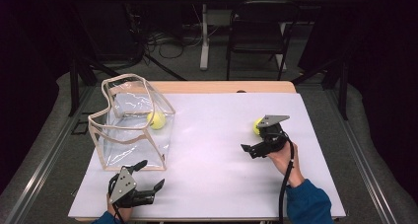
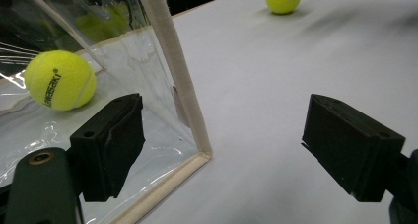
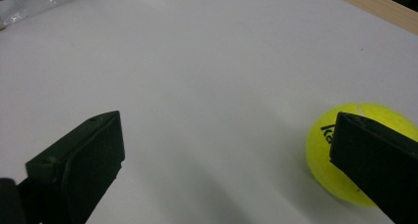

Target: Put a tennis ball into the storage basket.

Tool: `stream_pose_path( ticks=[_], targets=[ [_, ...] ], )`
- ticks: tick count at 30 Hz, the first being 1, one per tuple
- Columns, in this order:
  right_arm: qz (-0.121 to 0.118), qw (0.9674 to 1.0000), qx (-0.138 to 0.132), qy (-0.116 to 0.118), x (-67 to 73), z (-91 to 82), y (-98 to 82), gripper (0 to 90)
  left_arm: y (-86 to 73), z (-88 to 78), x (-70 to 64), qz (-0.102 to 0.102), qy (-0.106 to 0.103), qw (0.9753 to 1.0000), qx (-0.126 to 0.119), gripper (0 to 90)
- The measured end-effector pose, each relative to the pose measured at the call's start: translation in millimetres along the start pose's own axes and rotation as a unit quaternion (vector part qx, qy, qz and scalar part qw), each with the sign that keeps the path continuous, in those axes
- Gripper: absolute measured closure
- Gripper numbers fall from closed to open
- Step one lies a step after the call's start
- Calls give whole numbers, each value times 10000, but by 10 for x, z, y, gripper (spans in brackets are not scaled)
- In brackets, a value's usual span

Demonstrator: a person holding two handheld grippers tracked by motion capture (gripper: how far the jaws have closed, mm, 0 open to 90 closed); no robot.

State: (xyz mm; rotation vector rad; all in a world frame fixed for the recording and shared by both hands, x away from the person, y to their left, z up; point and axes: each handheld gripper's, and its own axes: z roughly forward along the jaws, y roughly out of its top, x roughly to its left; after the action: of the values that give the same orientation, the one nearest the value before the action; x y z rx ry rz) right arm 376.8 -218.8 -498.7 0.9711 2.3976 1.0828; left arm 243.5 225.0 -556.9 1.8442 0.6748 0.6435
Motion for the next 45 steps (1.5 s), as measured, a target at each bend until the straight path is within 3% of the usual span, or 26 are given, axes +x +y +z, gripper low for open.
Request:
stream_pose_path(
  ticks=[20, 34, 45],
  targets=[
    [292, 9989, -170, -313, -254, -98, -21, 0, -6, -7, -1, -27, 5, 10000, 1, 159],
    [618, 9971, -217, -382, -460, -60, -47, 0, -7, -22, -6, -3, 24, 10000, 0, 159],
    [714, 9962, -178, -467, -532, 15, -54, 0, -13, -23, -3, -28, 22, 10000, -2, 159]
  ],
)
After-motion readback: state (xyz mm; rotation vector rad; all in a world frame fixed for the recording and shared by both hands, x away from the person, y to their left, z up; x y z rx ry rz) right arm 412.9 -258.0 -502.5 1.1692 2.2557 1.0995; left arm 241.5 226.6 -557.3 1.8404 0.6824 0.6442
